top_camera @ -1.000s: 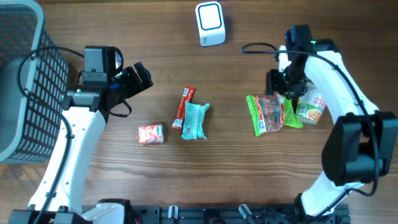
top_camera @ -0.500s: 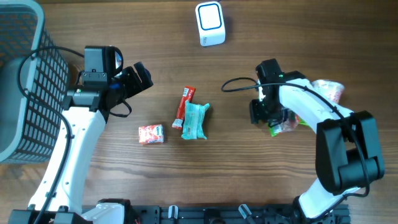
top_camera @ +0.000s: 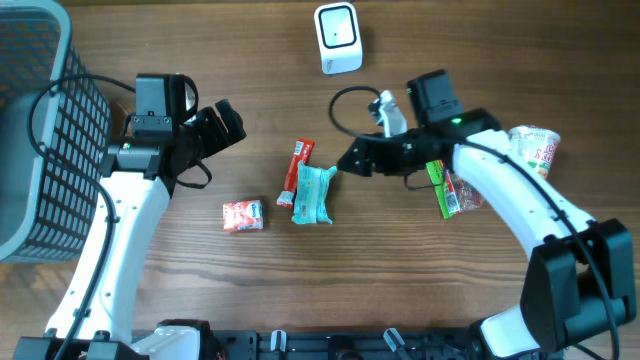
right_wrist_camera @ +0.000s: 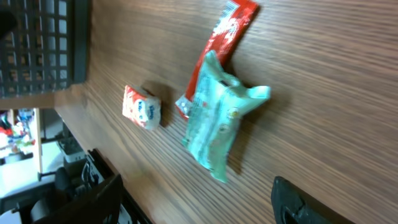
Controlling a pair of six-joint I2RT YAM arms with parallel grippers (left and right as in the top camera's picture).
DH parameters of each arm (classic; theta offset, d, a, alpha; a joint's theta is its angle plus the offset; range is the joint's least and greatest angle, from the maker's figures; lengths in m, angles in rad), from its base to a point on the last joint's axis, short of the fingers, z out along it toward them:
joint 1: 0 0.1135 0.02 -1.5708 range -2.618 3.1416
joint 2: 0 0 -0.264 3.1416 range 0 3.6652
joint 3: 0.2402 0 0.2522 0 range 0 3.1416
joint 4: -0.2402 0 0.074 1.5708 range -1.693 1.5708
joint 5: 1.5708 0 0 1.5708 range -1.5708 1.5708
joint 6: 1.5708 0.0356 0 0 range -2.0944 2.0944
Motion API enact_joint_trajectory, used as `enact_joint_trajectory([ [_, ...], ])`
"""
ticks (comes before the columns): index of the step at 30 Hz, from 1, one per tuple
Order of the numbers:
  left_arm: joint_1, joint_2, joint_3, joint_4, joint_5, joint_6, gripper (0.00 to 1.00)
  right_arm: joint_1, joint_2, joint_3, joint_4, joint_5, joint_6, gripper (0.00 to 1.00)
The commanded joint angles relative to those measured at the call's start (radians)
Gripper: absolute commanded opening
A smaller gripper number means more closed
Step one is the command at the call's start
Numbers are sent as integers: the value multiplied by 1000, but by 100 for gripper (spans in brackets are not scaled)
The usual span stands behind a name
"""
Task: Scan the item barcode
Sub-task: 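Reach the right gripper to the pale green tissue pack and grasp it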
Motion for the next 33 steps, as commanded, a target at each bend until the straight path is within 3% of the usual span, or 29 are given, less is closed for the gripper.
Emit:
enact_joint_trajectory([
  [1, 4, -6, -1, 2, -10, 2, 100, 92, 23, -9, 58, 98, 125, 77],
  [7, 4, -6, -1, 2, -10, 1, 100, 219, 45, -9, 111, 347, 320, 75],
  [15, 4, -6, -1, 2, -10, 2, 100, 249, 162, -22, 164, 359, 350, 75],
  [20, 4, -6, -1, 2, -10, 2, 100, 249, 219, -25, 202, 350, 377, 70],
  [23, 4, -6, -1, 2, -10, 1, 100, 249, 237, -78, 316, 268, 380, 57],
  [24, 4, -6, -1, 2, -10, 1, 100, 249, 238, -84, 320, 269, 375, 26],
  [25, 4, -6, -1, 2, -10, 2, 100, 249, 238, -84, 319, 269, 365, 11],
  [26, 4, -6, -1, 2, -10, 1, 100, 241, 220, -83, 310, 269, 336, 4],
  [33, 4, -6, -1, 2, -10, 1, 100, 83, -13, -83, 104, 321, 124, 4],
])
